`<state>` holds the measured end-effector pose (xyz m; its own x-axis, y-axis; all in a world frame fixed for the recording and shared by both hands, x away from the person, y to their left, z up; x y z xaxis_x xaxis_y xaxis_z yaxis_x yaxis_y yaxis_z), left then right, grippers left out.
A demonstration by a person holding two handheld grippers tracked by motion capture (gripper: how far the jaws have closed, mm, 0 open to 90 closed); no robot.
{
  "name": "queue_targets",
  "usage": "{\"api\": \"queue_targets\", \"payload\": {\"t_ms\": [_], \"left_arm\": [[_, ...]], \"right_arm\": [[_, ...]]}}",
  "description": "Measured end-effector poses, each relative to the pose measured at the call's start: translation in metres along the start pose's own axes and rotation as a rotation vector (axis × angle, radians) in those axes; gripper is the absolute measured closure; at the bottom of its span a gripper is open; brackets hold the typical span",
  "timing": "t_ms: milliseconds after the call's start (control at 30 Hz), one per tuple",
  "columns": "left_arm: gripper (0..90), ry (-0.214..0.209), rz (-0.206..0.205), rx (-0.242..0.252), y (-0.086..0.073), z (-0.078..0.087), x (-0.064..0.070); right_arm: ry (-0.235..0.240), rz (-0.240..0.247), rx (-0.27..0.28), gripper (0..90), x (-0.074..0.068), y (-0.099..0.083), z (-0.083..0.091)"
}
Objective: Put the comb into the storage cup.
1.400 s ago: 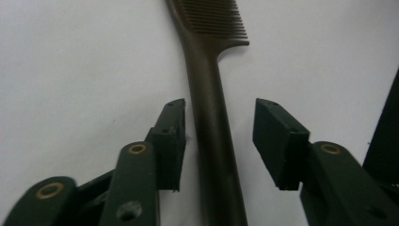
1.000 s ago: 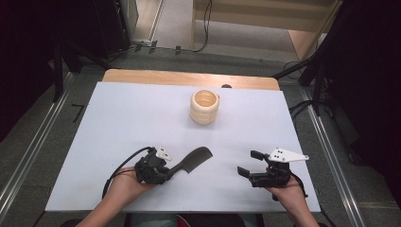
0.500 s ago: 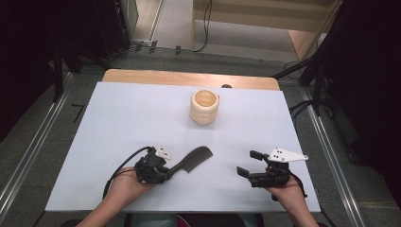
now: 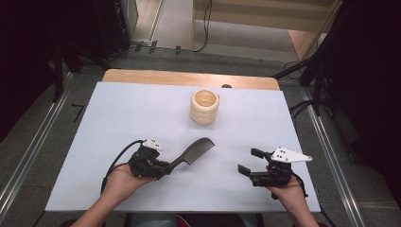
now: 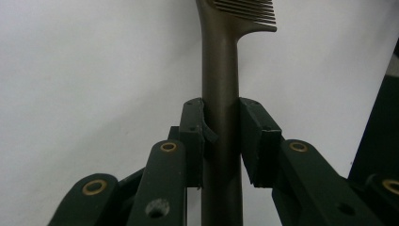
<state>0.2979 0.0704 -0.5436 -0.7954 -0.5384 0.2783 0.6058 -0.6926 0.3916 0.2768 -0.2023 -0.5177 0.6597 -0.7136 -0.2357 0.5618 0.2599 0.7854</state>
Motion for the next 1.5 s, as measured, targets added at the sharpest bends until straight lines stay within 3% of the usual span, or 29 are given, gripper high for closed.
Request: {"api": "queue_targets", "payload": {"t_ms": [333, 800, 1233, 1500], "left_arm": [[73.3, -0.05, 0.01, 0.08, 0.013, 0.008, 0.003], [73.3, -0.117, 0.018, 0.247, 0.046, 0.02, 0.011], [73.3, -0.145, -0.004, 0.325, 0.071, 0.016, 0.024], [73.3, -0.16, 0.013, 0.369, 0.086, 0.009, 0.029]], "right_arm": [[-0.009, 0.013, 0.039, 11.7, -0.001, 0.006, 0.003], [-0.015, 0.007, 0.05, 11.7, -0.002, 0.008, 0.005], [-0.02, 0.013, 0.062, 11.7, -0.002, 0.011, 0.006], [-0.021, 0.009, 0.053, 11.7, -0.002, 0.011, 0.004]]}}
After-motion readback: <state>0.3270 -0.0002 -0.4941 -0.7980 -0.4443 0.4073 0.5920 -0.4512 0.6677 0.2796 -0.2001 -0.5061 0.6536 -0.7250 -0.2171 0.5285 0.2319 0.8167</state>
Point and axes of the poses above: each handheld gripper's, and its own axes: z roughly backward along the jaws, y roughly out of its top, x roughly to its right, the point moved 10 cm from there along -z, roughly forward along the jaws, and after that the axes turned 11 degrees about -x, right-handed, at the moved point
